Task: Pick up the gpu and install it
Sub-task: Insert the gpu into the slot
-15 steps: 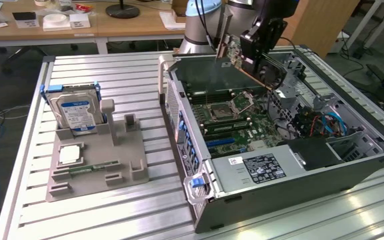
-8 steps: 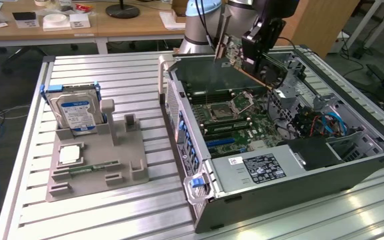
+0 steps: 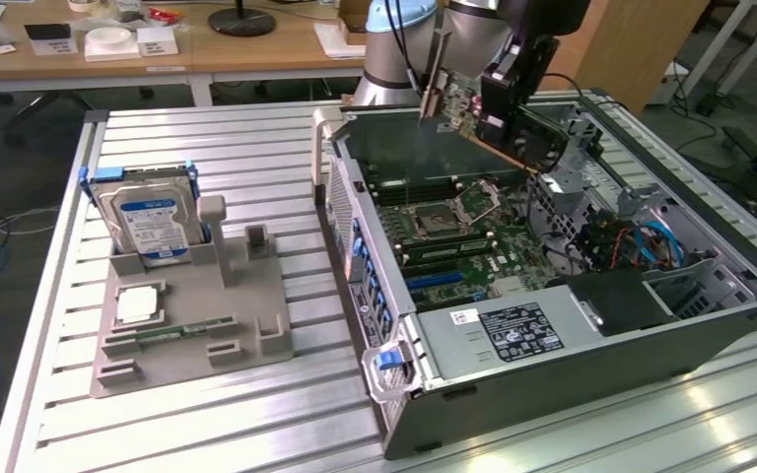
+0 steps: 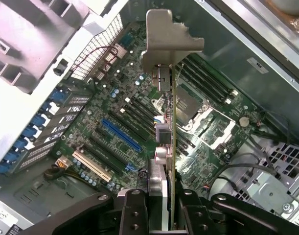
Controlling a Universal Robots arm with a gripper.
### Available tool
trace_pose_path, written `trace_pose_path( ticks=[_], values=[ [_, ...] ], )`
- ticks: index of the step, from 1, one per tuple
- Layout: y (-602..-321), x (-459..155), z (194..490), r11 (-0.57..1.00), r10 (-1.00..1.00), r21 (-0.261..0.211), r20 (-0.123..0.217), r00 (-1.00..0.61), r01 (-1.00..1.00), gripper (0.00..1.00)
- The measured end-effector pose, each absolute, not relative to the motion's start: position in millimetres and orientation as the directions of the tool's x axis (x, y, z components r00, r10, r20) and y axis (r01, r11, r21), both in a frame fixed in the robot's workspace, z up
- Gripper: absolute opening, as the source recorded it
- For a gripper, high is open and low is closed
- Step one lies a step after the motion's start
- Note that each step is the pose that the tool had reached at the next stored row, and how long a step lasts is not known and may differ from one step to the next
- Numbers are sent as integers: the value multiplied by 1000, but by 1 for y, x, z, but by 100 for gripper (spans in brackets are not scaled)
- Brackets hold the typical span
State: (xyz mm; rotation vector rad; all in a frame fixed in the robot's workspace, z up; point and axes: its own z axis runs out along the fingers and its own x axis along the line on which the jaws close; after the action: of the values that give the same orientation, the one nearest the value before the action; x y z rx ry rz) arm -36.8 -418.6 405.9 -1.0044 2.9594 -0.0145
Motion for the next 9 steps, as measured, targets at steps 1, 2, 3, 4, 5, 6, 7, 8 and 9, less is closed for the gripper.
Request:
trace_pose_path(
  ticks=[1,2,3,4,5,6,7,8,9],
  values=[
    [-419,-37,406,787,-617,-14,-13,-787,-616,28],
    [-419,-37,406,781,-625,-14,-13,-780,-625,28],
    [-419,-37,406,774,-633,-14,-13,-774,-633,28],
    [-419,-37,406,768,-640,-14,-12,-768,-640,28],
    [-419,-37,406,762,-648,-14,-13,-762,-648,28],
    [-419,-37,406,755,-655,-14,-13,-755,-655,28],
    [-419,-37,406,749,-663,-14,-13,-749,-663,28],
    [-419,-37,406,742,-670,-14,-13,-742,-670,28],
    [-419,-37,406,735,-678,-14,-13,-735,-677,28]
  ],
)
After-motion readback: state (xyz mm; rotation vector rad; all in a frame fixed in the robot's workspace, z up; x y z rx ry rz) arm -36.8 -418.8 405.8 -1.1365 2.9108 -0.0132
